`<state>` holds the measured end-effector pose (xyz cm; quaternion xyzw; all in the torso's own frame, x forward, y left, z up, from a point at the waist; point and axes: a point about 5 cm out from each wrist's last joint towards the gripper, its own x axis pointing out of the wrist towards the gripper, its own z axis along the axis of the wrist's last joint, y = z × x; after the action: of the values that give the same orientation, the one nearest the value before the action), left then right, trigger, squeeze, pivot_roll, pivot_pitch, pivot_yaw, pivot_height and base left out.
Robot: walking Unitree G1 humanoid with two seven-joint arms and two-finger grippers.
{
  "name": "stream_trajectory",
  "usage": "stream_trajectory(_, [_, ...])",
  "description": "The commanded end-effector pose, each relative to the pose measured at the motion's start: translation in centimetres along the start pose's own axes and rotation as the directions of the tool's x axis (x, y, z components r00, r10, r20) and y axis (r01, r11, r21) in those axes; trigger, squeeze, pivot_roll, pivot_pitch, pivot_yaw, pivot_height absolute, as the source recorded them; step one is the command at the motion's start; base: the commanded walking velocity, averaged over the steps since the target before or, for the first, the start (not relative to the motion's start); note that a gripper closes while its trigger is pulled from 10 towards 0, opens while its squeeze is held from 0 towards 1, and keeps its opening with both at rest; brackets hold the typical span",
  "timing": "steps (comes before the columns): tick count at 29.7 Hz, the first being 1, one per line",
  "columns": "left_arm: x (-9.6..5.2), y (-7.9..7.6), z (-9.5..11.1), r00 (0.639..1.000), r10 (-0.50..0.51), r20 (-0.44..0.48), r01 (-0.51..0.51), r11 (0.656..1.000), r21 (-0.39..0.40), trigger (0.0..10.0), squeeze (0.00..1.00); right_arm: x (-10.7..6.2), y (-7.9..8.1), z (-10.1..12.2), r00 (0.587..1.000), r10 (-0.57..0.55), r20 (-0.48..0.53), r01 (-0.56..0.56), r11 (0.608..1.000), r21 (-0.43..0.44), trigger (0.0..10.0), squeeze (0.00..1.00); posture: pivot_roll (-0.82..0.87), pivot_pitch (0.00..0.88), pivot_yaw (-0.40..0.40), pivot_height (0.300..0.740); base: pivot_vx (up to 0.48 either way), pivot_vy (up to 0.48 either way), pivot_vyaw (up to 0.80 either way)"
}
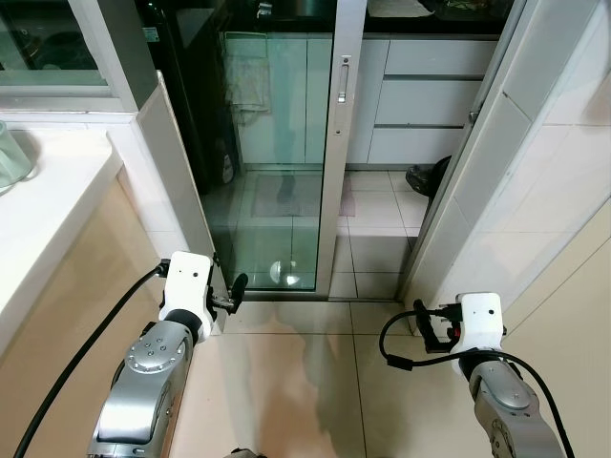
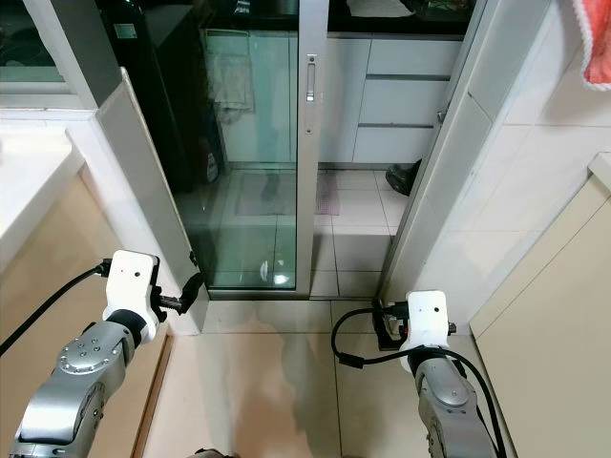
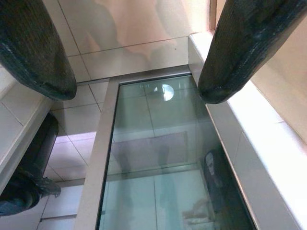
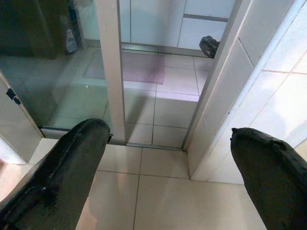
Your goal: Restocking fridge
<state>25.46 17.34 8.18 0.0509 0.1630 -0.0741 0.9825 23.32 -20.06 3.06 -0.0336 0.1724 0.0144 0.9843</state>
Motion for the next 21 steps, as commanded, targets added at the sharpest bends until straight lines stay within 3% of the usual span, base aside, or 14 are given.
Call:
stream_trajectory(1, [2.6,-2.1,0.2,0.996,-0.067,0.065,0.069,0.997,-0.031,10.0,0.00,4.8,5.0,6.1,0.987,0.048,0.150,-0.067,0.990,0.126,10.0,0.00,-0.07,0.000,-0.002,0.727,0.000,0.000,0.00])
stream_trajectory(2, [2.5,-2.5,-0.1,0.995,-0.080,0.052,0.083,0.995,-0.064,10.0,0.00,4.6,5.3,5.6,0.990,0.053,0.131,-0.070,0.989,0.128,10.0,0.00,-0.11,0.000,0.018,0.727,0.000,0.000,0.00])
stream_trajectory(3, [4.0,-1.4,0.6,0.998,-0.030,0.047,0.037,0.986,-0.161,10.0,0.00,4.9,6.1,5.5,0.992,0.034,0.121,-0.045,0.995,0.090,10.0,0.00,-0.06,0.000,0.011,0.727,0.000,0.000,0.00])
stream_trajectory(4, [4.3,-1.0,1.1,0.998,-0.011,0.064,0.023,0.984,-0.178,10.0,0.00,5.0,6.3,5.4,0.992,0.040,0.118,-0.051,0.995,0.086,10.0,0.00,-0.06,0.000,0.011,0.727,0.000,0.000,0.00])
stream_trajectory(7, [4.5,-0.5,1.1,0.995,0.072,0.064,-0.065,0.992,-0.108,10.0,0.00,5.0,6.4,5.6,0.990,0.062,0.125,-0.075,0.992,0.099,10.0,0.00,-0.06,0.000,0.001,0.727,0.000,0.000,0.00])
stream_trajectory(8, [4.8,-0.9,1.1,0.997,0.025,0.069,-0.022,0.999,-0.049,10.0,0.00,5.4,6.4,5.7,0.992,0.041,0.123,-0.046,0.998,0.040,10.0,0.00,-0.06,0.000,-0.003,0.727,0.000,0.000,0.00])
stream_trajectory(10, [4.8,-0.8,1.2,0.997,-0.018,0.080,0.024,0.997,-0.075,10.0,0.00,5.4,6.4,5.8,0.990,0.034,0.137,-0.033,0.999,-0.012,10.0,0.00,-0.06,0.000,0.000,0.727,0.000,0.000,0.00])
stream_trajectory(12, [2.6,0.2,0.5,0.993,-0.067,0.093,0.073,0.995,-0.073,10.0,0.00,4.0,5.2,5.3,0.987,0.048,0.155,-0.055,0.998,0.038,10.0,0.00,-0.08,0.000,-0.005,0.727,0.000,0.000,0.00])
stream_trajectory(13, [-0.8,1.0,-0.9,0.992,-0.104,0.074,0.110,0.991,-0.079,10.0,0.00,1.8,3.6,3.8,0.988,0.034,0.149,-0.047,0.995,0.083,10.0,0.02,-0.07,0.000,-0.012,0.727,0.000,0.000,0.00])
stream_trajectory(14, [-1.7,1.1,-1.2,0.990,-0.115,0.082,0.122,0.988,-0.091,10.0,0.00,1.0,3.1,3.0,0.991,0.025,0.134,-0.040,0.993,0.114,10.0,0.01,-0.07,0.000,-0.021,0.727,0.000,0.000,0.00])
stream_trajectory(16, [-0.2,0.7,-0.7,0.987,-0.097,0.132,0.100,0.995,-0.019,10.0,0.00,2.0,3.8,4.0,0.988,0.029,0.153,-0.046,0.993,0.105,10.0,0.00,-0.08,0.000,-0.019,0.727,0.000,0.000,0.00])
stream_trajectory(19, [1.5,0.1,0.2,0.982,-0.095,0.163,0.105,0.993,-0.051,10.0,0.00,2.7,3.9,5.0,0.984,0.015,0.179,-0.035,0.994,0.106,10.0,0.00,-0.10,0.000,-0.007,0.727,0.000,0.000,0.00])
stream_trajectory(21, [1.5,-0.2,0.9,0.978,-0.109,0.179,0.124,0.989,-0.079,10.0,0.00,2.4,3.6,5.1,0.984,0.003,0.180,-0.022,0.994,0.106,10.0,0.00,-0.10,0.000,0.001,0.727,0.000,0.000,0.00])
